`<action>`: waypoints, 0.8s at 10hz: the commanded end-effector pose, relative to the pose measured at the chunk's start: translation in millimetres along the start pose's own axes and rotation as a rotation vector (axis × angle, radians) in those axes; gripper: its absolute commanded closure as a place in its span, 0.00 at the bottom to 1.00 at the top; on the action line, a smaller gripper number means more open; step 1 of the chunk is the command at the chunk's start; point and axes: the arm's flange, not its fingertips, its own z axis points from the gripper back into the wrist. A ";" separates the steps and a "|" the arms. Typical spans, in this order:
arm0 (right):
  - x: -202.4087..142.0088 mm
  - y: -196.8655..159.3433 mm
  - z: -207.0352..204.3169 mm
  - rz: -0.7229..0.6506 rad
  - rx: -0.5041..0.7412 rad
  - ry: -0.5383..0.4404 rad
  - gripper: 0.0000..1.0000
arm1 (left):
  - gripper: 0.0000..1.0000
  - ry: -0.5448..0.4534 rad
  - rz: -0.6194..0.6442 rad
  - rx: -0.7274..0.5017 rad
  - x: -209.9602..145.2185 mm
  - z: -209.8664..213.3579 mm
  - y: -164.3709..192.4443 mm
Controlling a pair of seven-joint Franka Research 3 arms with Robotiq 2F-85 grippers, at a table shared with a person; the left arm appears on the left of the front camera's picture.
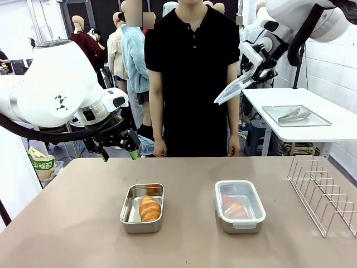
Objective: Place the bread in airtight containers.
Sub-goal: Pick up one Airtight Container lid and hand it to the human, then release when the human grabs the Airtight Container lid.
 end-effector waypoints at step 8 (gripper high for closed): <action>1.7 0.7 1.4 0.006 -0.010 0.001 1.00 | 0.00 -0.004 0.000 0.007 0.7 0.8 0.9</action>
